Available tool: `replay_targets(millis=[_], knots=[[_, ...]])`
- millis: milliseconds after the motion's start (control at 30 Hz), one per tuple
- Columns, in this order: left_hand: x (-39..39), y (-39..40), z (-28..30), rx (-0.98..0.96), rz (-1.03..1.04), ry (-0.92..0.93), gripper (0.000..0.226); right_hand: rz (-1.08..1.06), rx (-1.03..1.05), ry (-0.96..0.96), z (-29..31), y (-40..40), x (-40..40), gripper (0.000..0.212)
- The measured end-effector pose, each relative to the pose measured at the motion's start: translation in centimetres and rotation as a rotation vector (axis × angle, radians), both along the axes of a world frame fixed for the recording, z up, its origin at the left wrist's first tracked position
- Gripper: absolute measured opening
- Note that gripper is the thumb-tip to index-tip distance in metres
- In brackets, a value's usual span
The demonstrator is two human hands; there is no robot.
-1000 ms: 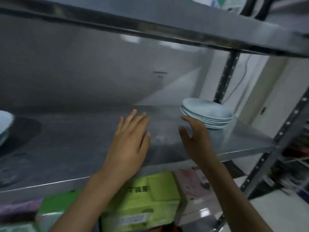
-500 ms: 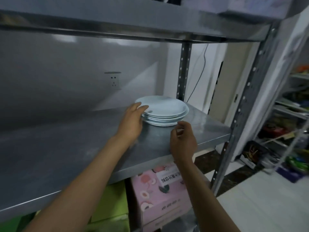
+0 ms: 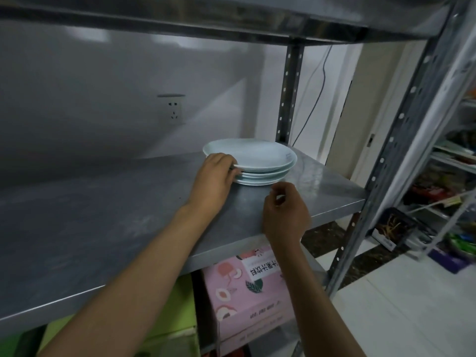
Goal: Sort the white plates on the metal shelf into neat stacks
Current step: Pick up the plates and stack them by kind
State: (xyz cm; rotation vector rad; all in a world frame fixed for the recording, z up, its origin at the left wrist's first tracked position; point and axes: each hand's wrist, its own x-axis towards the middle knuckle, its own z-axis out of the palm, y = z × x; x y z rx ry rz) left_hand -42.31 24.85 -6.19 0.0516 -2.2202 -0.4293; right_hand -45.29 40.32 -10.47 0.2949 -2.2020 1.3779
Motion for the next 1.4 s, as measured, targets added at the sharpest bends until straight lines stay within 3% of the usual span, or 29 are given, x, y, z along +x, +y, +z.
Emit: replay_targets(millis=[267,433,567,700,900,1100,1400], knots=[[6.0,-1.0,2.7,0.025,-0.018,0.192,0.004,0.125,-0.072,-0.029,1.3,-1.5,2.4,0.015],[13.6,-4.7,6.4,-0.005,0.053,0.321,0.018,0.339,-0.143,0.115,5.5,-7.7,7.7,0.012],[21.9,-9.6,7.8,-0.092,0.188,0.361,0.013,0.571,-0.197,0.05,8.0,-14.7,13.7,0.016],[31.9,-14.9,8.0,-0.159,0.357,0.337,0.009,0.763,-0.106,0.014,8.3,-22.9,21.0,0.02],[47.1,-20.8,8.5,-0.215,0.636,0.333,0.006,0.93,0.268,0.215,7.7,-32.3,33.2,0.011],[60.0,-26.0,8.3,-0.162,0.902,0.338,0.008,1.158,0.217,0.258,9.3,-38.2,43.6,0.009],[70.9,-32.7,6.2,-0.09,1.069,0.211,0.006,1.221,0.246,0.265,10.8,-42.1,51.7,0.009]])
